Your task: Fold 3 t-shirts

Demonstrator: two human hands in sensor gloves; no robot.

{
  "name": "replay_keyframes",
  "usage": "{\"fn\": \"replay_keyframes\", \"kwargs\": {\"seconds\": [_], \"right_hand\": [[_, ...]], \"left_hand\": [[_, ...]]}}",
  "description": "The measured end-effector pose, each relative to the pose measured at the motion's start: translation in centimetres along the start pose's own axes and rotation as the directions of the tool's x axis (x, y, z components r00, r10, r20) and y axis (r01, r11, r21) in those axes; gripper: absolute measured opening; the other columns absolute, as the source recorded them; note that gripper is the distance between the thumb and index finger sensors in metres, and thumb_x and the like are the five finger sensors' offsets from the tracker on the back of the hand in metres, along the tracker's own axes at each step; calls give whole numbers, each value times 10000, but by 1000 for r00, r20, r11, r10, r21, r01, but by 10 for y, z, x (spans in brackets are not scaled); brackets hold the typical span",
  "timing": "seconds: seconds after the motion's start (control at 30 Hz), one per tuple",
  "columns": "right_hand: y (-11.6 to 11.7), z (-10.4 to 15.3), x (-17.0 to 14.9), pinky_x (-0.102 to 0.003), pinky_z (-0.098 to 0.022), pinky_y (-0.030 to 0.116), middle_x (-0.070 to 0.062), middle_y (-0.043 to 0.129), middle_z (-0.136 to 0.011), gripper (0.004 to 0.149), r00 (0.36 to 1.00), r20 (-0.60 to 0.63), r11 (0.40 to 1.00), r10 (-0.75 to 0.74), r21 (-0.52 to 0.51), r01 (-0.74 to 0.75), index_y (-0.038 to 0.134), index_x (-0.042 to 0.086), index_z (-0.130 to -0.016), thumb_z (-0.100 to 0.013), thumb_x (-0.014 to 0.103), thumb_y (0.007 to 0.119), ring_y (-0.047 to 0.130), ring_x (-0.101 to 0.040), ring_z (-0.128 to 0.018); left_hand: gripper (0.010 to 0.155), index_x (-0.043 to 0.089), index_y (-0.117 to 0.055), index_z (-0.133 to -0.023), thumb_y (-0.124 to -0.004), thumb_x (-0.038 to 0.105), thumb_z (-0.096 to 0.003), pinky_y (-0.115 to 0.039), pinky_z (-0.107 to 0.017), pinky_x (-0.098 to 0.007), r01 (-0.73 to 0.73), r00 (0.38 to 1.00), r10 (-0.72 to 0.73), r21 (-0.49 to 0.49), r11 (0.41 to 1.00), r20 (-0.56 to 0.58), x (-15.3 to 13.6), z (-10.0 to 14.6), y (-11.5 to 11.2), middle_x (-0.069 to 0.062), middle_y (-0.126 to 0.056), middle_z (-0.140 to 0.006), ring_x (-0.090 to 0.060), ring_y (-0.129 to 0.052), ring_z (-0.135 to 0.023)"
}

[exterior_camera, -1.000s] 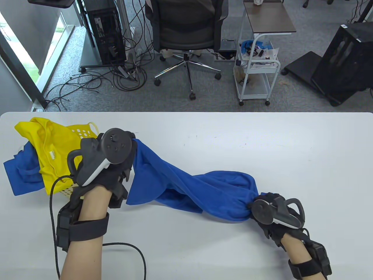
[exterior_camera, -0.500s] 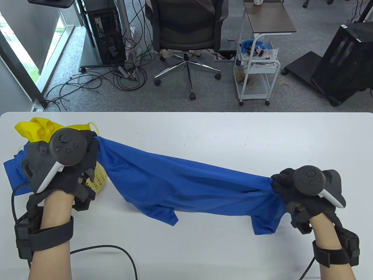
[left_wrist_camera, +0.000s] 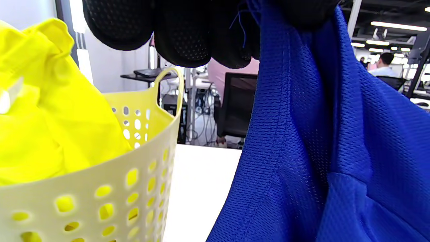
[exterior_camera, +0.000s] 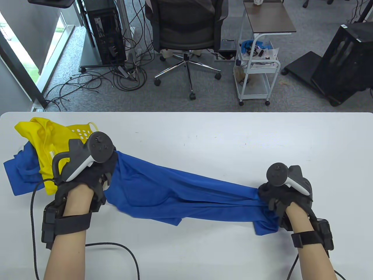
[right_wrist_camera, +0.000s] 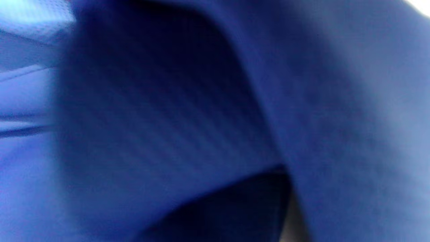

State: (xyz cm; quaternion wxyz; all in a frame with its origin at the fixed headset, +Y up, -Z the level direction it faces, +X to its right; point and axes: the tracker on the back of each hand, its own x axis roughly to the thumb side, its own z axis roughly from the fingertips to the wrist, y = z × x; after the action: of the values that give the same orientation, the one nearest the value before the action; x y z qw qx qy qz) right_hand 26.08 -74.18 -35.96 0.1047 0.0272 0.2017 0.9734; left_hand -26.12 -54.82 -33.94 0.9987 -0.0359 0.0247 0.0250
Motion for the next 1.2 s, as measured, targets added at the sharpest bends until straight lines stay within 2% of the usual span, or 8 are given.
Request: {"fn": "replay_keyframes", "kwargs": {"seconds": [0.17,0.27,0.37,0.47,0.67,0.8,0.93,1.2], "right_hand": [[-6,3,8,-598,-637,538,-95,753,-852,568,999,6,987,33,-159,-32,659,242,-954,-426,413,781,725,-376,-769],[-18,20,27,-619,-667,495,-82,703,-912,488,987,151,958,58,-287,-13,731,293,-884,-416,389,829,674,-381,-835],[-18,33,56,-638,-680,451,-94,657,-958,386,942,288,964,173,-247,-102,799,342,-800,-417,350,845,606,-401,-877],[-7,32,73,-641,-687,447,-81,627,-990,418,918,286,951,276,-223,-216,779,381,-820,-408,375,851,591,-397,-897],[20,8,87,-647,-683,439,-101,622,-989,439,910,287,953,299,-134,-271,776,372,-831,-401,388,859,584,-409,-891],[25,0,90,-651,-689,418,-103,593,-1003,537,909,259,945,325,-106,-308,689,387,-907,-400,381,865,562,-412,-900],[26,-8,87,-655,-694,404,-105,592,-1006,532,918,198,939,344,-63,-339,693,387,-903,-400,392,865,543,-422,-911],[27,-2,86,-665,-687,465,-63,721,-932,397,913,230,935,336,-198,-294,842,350,-765,-373,347,906,660,-379,-876]], "left_hand": [[425,301,-799,-800,-628,477,-453,-756,-562,-431,16,1000,-16,-2,1000,19,9,-8,-10,11,-845,-738,-209,-823,-689],[425,303,-797,-802,-630,477,-452,-756,-562,-432,13,1000,-13,7,1000,24,13,-10,-11,11,-844,-740,-210,-823,-690],[425,302,-797,-802,-630,476,-452,-755,-563,-431,7,1000,-7,7,1000,26,14,-11,-12,10,-843,-740,-210,-823,-690],[425,303,-796,-802,-628,478,-453,-758,-560,-429,8,999,-9,9,1000,32,15,-10,-13,13,-845,-739,-208,-825,-688],[425,305,-796,-803,-629,478,-453,-760,-558,-429,13,999,-13,9,1000,33,11,-4,-14,14,-847,-738,-207,-827,-686],[425,304,-797,-803,-629,478,-453,-760,-558,-430,17,999,-17,8,1000,27,7,-2,-14,14,-847,-737,-207,-828,-686],[426,303,-797,-803,-628,477,-453,-760,-557,-430,11,1000,-11,7,1000,26,3,-1,-16,13,-848,-736,-207,-829,-685],[427,305,-796,-805,-629,477,-452,-760,-557,-431,5,1000,-5,6,1000,1,-6,2,-19,13,-849,-738,-208,-829,-686]]}}
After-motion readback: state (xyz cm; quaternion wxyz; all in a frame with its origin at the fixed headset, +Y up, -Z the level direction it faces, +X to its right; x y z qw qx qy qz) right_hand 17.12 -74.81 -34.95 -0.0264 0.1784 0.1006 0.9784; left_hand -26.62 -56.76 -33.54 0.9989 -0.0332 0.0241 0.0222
